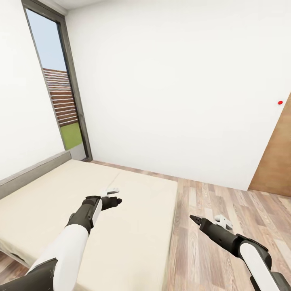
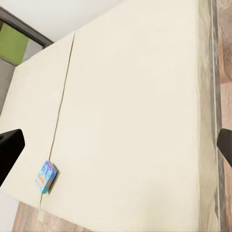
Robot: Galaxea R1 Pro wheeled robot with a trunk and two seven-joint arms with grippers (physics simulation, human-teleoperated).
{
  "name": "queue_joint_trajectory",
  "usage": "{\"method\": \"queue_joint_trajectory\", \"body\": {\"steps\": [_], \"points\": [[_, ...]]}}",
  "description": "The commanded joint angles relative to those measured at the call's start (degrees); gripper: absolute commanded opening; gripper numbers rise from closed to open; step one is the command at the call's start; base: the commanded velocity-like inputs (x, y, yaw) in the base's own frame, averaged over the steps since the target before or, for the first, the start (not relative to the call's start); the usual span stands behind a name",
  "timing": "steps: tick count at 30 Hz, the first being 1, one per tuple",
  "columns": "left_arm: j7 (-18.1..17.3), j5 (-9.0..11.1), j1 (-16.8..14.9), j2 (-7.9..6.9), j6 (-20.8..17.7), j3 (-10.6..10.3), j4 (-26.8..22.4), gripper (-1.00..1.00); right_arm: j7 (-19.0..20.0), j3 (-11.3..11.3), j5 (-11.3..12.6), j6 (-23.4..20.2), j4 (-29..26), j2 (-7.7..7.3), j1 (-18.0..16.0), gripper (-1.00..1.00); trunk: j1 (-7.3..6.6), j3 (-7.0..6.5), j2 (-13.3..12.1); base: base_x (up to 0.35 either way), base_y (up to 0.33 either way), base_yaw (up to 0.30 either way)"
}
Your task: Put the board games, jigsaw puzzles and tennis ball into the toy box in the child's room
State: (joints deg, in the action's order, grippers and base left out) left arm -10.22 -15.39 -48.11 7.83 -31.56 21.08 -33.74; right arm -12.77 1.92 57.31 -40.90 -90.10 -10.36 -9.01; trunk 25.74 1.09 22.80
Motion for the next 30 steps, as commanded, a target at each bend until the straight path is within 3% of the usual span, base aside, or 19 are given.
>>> {"method": "queue_joint_trajectory", "body": {"steps": [1, 9, 30], "points": [[-0.50, -0.61, -0.06, 0.08, -0.23, 0.46, -0.10, 1.00, -0.52, 0.02, 0.61, -0.18, -0.08, -0.01, -0.05, 1.00, 0.04, 0.11, 0.12, 0.000, 0.173, -0.013], [-0.49, -0.61, -0.06, 0.08, -0.19, 0.46, -0.10, 1.00, -0.52, 0.02, 0.61, -0.21, -0.08, -0.01, -0.09, 1.00, 0.04, 0.11, 0.12, 0.000, 0.146, -0.004], [-0.50, -0.61, -0.06, 0.08, -0.20, 0.46, -0.10, 1.00, -0.51, 0.02, 0.61, -0.20, -0.08, -0.01, -0.06, 1.00, 0.04, 0.11, 0.12, 0.026, 0.029, 0.000]]}}
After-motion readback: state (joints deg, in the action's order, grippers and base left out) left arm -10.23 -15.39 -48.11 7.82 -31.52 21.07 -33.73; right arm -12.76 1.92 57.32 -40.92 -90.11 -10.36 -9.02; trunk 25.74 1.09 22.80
